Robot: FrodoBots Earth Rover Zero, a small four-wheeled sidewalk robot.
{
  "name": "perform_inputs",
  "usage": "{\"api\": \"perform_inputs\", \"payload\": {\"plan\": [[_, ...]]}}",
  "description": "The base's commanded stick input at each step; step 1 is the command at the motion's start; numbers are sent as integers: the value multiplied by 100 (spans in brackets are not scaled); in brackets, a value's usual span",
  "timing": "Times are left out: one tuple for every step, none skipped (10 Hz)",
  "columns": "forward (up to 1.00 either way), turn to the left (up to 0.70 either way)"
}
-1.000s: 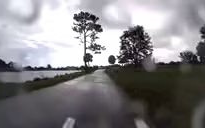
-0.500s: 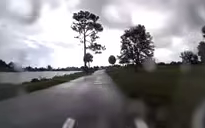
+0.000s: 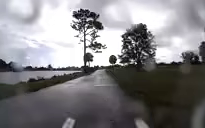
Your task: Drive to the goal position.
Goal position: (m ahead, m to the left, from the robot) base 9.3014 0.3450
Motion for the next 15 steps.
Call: {"api": "perform_inputs", "payload": {"plan": [[100, 0], [100, 0], [100, 0], [100, 0], [100, 0], [100, 0], [100, 0], [100, 0], [100, 0], [100, 0], [100, 0], [100, 0], [100, 0], [100, 0], [100, 0]]}}
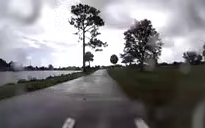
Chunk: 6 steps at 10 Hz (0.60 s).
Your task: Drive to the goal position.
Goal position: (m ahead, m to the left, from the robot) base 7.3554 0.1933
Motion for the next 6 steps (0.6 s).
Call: {"api": "perform_inputs", "payload": {"plan": [[100, 0], [100, 0], [100, 0], [100, 0], [100, 0], [100, 0]]}}
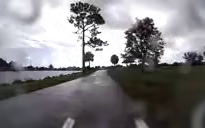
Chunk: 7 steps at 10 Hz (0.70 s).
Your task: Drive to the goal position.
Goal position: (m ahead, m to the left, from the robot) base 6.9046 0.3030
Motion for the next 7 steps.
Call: {"api": "perform_inputs", "payload": {"plan": [[100, 0], [100, 0], [100, 0], [100, 0], [100, 0], [100, 0], [100, 0]]}}
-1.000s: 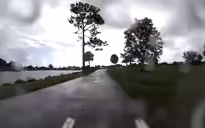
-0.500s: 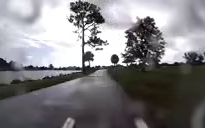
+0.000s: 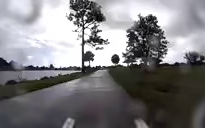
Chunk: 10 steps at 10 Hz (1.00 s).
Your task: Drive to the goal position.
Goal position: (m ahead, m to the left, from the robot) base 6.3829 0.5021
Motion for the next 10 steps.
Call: {"api": "perform_inputs", "payload": {"plan": [[100, 0], [100, 0], [100, 0], [100, 0], [100, 0], [100, 0], [100, 0], [100, 0], [100, 0], [100, 0]]}}
